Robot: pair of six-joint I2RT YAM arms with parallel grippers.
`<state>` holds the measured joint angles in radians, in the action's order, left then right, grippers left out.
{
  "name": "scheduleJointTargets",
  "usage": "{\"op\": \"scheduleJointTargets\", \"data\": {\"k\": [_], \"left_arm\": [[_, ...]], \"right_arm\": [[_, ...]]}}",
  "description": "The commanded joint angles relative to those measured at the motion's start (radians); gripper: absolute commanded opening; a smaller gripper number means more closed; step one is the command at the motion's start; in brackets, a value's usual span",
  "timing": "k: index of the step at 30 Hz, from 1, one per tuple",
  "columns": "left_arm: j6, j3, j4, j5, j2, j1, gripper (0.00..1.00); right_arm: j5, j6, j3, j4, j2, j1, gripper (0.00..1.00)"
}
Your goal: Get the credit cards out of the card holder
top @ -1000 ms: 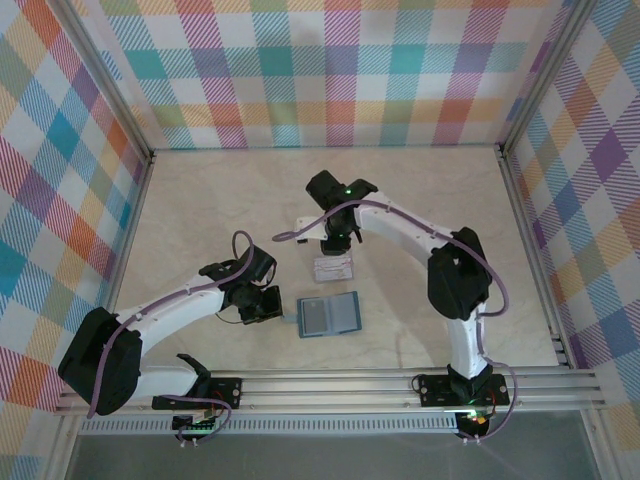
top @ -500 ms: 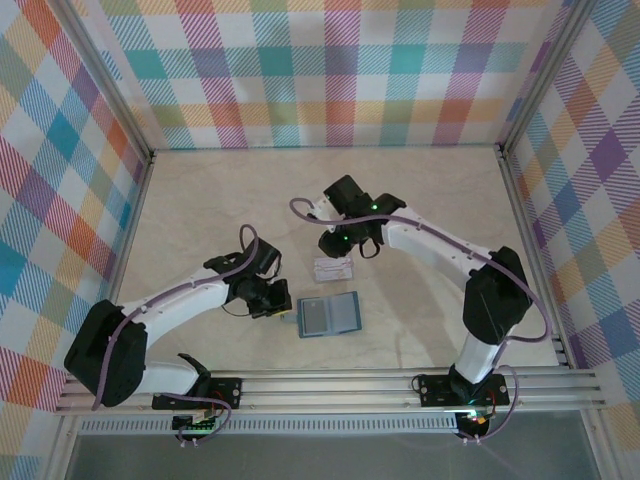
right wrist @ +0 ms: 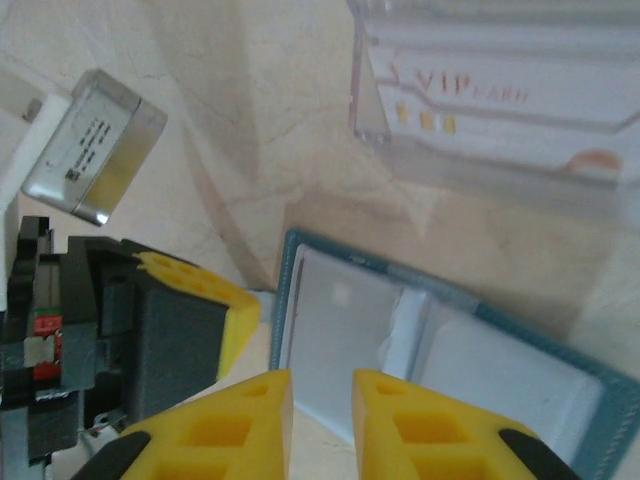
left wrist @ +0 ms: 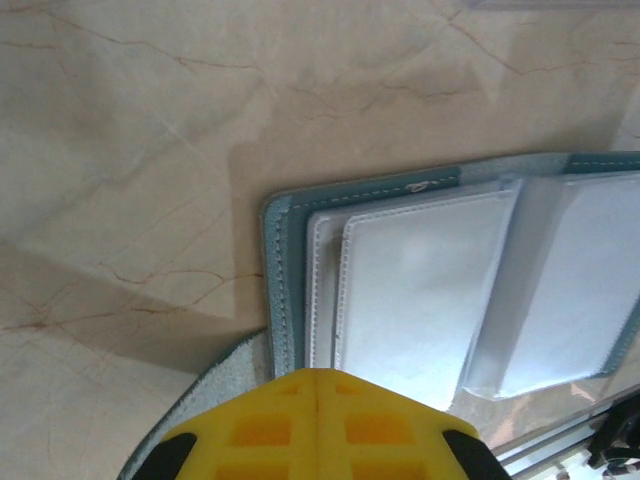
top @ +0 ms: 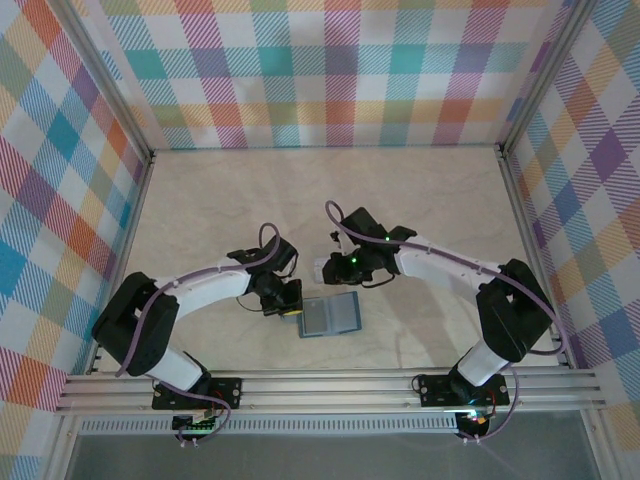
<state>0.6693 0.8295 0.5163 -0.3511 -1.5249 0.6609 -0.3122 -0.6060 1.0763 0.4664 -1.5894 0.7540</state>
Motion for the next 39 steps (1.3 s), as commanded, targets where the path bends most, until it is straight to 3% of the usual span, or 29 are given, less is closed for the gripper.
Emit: {"op": "scheduleJointTargets", "data": {"k": [1, 10, 25, 39], "left_arm": [[-0.022, 0.018, -0.006, -0.005, -0.021, 0.016, 0.04], [-0.039, -0.006, -0.005, 0.013, -0.054, 0.016, 0.02], [-0.048, -0.036, -0.010, 0.024, -0.072, 0.015, 0.02], [-0.045, -0.035, -0.008, 0.023, -0.070, 0.016, 0.01]], "right_arm": [[-0.094, -0.150, -0.054, -0.100, 0.027, 0.010, 0.23], [-0.130, -0.275, -0.124, -0.216, -0.044, 0.056, 0.17], [-0.145, -0.316, -0.056, -0.237, -0.202, 0.132, 0.18], [-0.002, -0.246, 0.013, 0.019, -0.257, 0.144, 0.30]]}}
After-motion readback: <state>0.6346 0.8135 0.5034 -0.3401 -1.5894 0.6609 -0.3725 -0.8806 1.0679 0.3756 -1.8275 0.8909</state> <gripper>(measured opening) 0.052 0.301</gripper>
